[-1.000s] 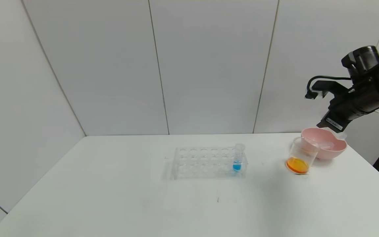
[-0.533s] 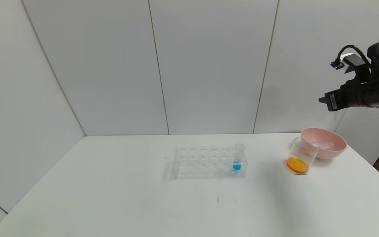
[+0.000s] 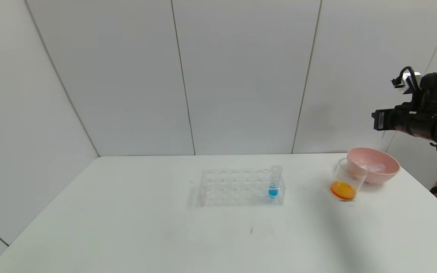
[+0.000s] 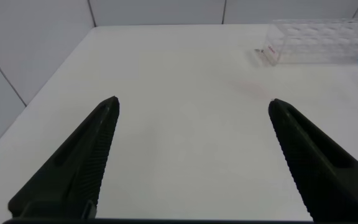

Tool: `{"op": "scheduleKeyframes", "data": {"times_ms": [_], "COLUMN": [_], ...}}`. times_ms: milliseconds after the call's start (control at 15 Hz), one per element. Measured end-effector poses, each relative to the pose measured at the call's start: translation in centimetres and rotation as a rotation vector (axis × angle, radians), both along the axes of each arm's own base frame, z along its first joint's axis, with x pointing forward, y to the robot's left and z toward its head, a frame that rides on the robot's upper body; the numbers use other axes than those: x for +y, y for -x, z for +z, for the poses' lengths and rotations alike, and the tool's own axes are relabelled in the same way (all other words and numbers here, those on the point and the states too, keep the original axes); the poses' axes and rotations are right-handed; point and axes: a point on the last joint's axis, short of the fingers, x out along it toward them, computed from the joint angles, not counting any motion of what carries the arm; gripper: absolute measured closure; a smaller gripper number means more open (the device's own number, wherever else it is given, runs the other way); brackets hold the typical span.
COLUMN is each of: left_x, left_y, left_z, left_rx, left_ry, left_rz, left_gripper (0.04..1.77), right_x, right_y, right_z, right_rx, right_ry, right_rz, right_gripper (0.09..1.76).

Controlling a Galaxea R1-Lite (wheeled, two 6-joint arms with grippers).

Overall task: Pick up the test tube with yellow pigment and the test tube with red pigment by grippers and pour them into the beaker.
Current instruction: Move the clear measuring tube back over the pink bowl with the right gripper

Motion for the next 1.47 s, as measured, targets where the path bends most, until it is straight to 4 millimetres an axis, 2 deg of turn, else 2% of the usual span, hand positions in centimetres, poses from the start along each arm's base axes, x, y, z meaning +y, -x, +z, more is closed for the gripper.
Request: {"op": "scheduleKeyframes", "data": {"times_ms": [400,733,1000,1467], "left_x": [0.0,0.0,0.0,0.0], "left_y": [0.0,0.0,0.0,0.0], "left_z": [0.0,0.0,0.0,0.0], "left_rx": [0.0,0.0,0.0,0.0], "left_ry": [0.0,0.0,0.0,-0.001], "left_rz": [0.0,0.0,0.0,0.0], "left_gripper": [0.09,0.09,0.09,0.09], "right_x": [-2.6,-3.2,-3.2,-3.2], "right_y": [-0.7,-1.6,-1.8,-1.8], "right_z": [-5.6,-8.8,-9.4,-9.2], "right_rx": [0.019,0.051,0.06,0.038], "right_ry": [-0.06,-0.099,-0.1,-0.099], "right_rz": [-0.108,-0.153,-0.154,-0.15], "right_gripper": [1.3,1.3,1.3,1.3]}}
